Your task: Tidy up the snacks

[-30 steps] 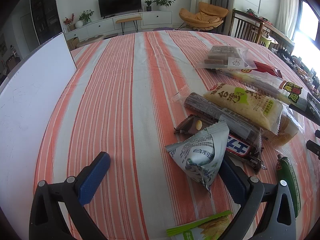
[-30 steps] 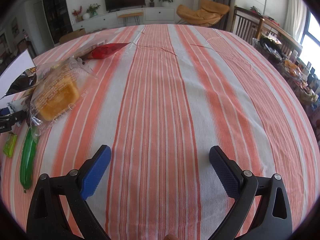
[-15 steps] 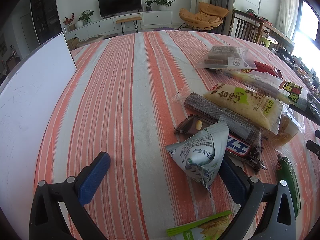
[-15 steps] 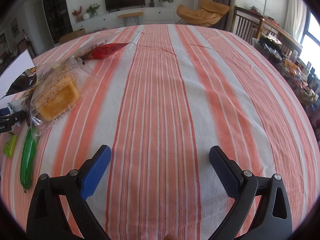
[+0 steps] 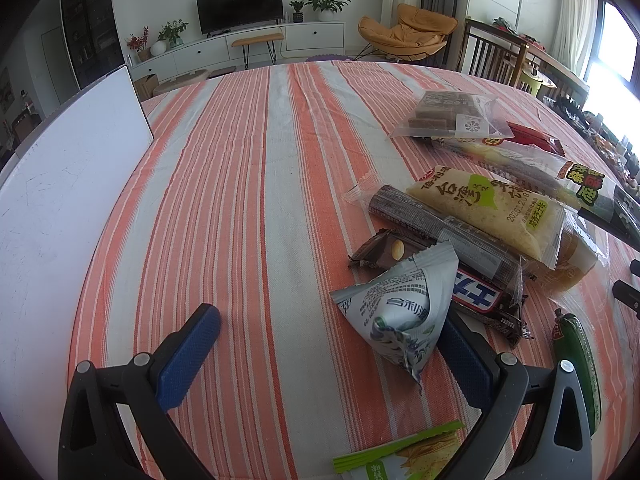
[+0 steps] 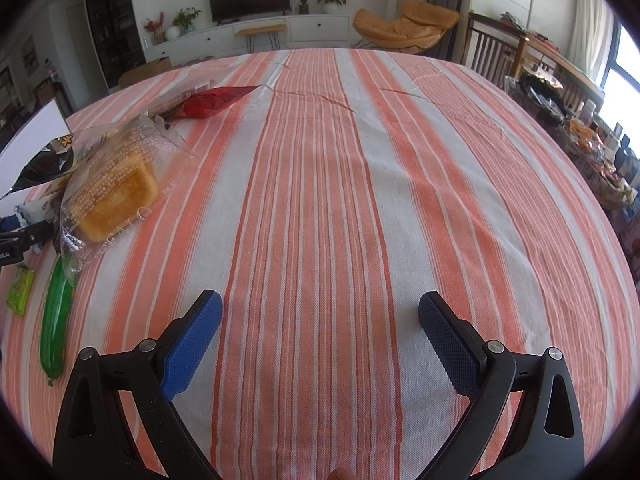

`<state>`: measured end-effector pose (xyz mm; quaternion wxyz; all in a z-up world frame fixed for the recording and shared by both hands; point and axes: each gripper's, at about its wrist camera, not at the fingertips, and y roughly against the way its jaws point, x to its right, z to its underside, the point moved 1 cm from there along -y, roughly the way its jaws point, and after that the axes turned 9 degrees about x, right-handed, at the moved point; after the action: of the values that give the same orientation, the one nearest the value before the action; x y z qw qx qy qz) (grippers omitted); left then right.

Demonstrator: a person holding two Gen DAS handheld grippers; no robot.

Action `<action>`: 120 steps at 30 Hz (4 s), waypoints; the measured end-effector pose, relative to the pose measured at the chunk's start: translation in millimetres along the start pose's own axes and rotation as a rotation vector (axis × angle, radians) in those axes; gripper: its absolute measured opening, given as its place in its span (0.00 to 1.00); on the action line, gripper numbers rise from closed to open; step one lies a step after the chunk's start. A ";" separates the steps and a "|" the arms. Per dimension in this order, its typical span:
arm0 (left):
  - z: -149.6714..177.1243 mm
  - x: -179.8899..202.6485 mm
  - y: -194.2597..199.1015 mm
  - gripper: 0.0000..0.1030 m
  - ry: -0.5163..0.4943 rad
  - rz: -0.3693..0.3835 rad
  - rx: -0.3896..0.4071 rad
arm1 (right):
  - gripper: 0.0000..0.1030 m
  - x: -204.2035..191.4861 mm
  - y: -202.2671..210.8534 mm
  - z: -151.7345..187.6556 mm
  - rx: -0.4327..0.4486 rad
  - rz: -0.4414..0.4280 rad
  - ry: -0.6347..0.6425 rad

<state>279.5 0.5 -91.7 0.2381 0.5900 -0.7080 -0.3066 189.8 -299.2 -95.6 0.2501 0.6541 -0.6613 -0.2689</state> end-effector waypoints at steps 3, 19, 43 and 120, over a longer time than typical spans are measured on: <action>-0.6 -0.4 -0.9 1.00 0.000 0.000 0.000 | 0.97 0.0 0.1 0.0 0.000 0.000 0.000; -0.2 0.0 -0.5 1.00 0.000 0.000 0.000 | 0.97 -0.2 0.1 0.1 0.001 0.001 0.000; 0.2 0.4 0.1 1.00 0.002 0.000 -0.001 | 0.97 -0.2 0.4 0.1 0.002 0.002 -0.002; 106.1 -34.2 123.0 0.47 -0.038 0.059 -0.037 | 0.23 -165.7 8.7 -19.6 -0.383 -0.354 -0.013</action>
<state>127.0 64.5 -77.0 0.2443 0.5583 -0.7239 -0.3234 200.0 -134.1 -71.9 0.3140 0.6987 -0.4751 -0.4331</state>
